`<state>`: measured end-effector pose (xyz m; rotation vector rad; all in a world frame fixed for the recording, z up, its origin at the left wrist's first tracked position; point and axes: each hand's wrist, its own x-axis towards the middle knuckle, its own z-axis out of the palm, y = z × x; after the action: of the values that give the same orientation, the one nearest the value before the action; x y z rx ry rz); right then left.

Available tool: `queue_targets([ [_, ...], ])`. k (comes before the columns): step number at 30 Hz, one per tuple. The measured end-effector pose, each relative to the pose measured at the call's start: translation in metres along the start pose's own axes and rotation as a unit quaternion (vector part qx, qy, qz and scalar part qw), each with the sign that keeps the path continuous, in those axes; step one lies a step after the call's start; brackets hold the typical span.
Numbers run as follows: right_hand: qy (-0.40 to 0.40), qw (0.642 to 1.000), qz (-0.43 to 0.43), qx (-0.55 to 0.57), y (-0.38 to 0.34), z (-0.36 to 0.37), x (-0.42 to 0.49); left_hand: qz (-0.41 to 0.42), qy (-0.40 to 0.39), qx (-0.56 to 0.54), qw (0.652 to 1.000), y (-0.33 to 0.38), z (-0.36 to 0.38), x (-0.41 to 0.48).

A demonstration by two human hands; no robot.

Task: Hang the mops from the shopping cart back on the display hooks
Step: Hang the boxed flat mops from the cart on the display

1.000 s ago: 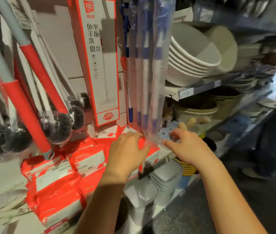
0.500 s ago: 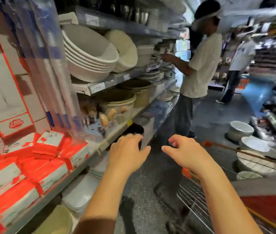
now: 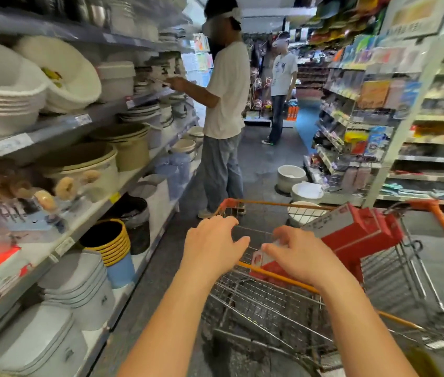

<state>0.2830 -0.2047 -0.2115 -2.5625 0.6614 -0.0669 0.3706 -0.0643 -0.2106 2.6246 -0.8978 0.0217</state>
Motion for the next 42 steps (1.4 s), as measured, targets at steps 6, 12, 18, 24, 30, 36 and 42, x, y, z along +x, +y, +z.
queue_targets([
  [6,0.046,0.996,0.073,0.021,0.064,-0.024,-0.005,0.072,-0.031,-0.009,0.997,0.064,0.029,0.033],
  [12,0.078,0.987,0.136,0.027,0.112,-0.038,0.018,0.129,-0.07,-0.006,0.989,0.106,0.062,0.084],
  [18,0.099,0.975,0.195,0.041,0.143,-0.047,0.078,0.182,-0.091,-0.04,0.978,0.128,0.094,0.163],
  [24,0.117,0.954,0.27,0.049,0.16,-0.053,0.159,0.238,-0.131,-0.063,0.96,0.135,0.121,0.265],
  [30,0.154,0.921,0.35,0.08,0.189,-0.038,0.217,0.306,-0.177,-0.06,0.934,0.147,0.165,0.339],
  [36,0.192,0.877,0.427,0.106,0.229,-0.026,0.24,0.377,-0.212,-0.009,0.901,0.179,0.223,0.384],
  [42,0.192,0.863,0.455,0.108,0.271,-0.015,0.261,0.439,-0.203,0.066,0.873,0.214,0.281,0.409],
])
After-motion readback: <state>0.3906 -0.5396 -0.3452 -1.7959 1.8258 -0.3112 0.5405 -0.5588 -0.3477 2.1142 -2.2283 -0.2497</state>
